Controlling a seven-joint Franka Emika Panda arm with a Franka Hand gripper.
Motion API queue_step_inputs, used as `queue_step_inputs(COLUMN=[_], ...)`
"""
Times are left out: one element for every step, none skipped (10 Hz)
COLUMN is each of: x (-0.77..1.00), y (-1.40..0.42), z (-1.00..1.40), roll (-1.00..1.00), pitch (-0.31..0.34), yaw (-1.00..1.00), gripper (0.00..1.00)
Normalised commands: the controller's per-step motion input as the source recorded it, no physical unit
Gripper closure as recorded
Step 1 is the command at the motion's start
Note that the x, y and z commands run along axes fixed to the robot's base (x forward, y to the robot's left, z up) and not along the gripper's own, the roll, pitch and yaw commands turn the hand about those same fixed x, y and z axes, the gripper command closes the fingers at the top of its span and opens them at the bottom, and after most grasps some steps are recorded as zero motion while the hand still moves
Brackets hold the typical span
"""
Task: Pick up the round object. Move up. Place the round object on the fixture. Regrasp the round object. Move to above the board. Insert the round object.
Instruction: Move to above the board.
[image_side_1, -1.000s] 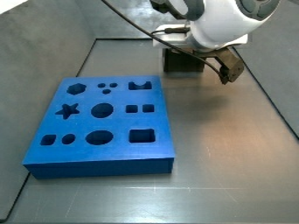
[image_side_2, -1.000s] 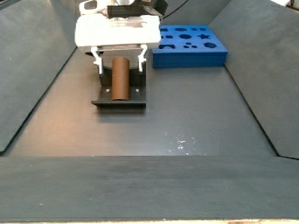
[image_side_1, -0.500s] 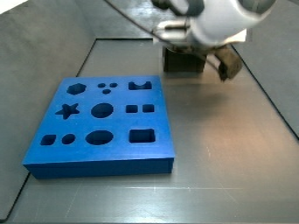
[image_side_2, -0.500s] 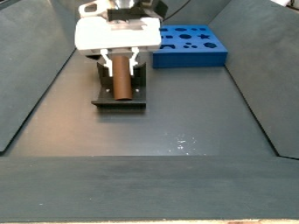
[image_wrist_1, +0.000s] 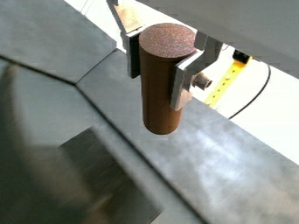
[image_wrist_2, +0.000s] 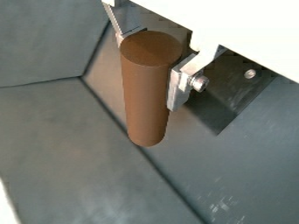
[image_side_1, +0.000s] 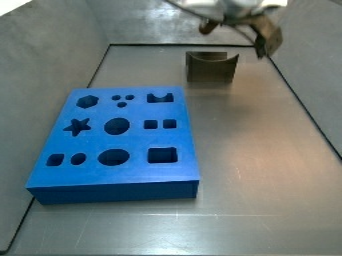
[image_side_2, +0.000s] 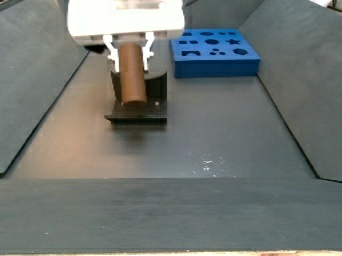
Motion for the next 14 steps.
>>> queue_step_inputs(x=[-0.03, -0.03, -0.04, -0.04, -0.05, -0.05, -0.06, -0.06, -0.06, -0.07, -0.06, -0.05, -0.03, -0.02], y=[0.34, 0.33, 0.31, 0.29, 0.28, 0.26, 0.24, 0.22, 0.2, 0.16, 0.11, 0.08, 0.03, 0.02], z=[1.0, 1.0, 1.0, 1.0, 1.0, 1.0, 1.0, 1.0, 1.0, 1.0, 0.83, 0.72, 0.42, 0.3], roll=[-0.16, -0.16, -0.16, -0.16, -0.15, -0.16, -0.15, -0.15, -0.14, -0.13, -0.12, -0.12, -0.1, -0.11], pitch=[-0.083, -0.073, -0.069, -0.053, -0.037, -0.022, -0.005, 0.017, 0.036, 0.062, 0.087, 0.103, 0.143, 0.154], yaw=[-0.04, -0.05, -0.06, -0.07, -0.07, -0.07, -0.07, -0.06, -0.06, -0.04, -0.03, -0.03, -0.01, 0.01], gripper=[1.0, 1.0, 1.0, 1.0, 1.0, 1.0, 1.0, 1.0, 1.0, 1.0, 1.0, 1.0, 1.0, 1.0])
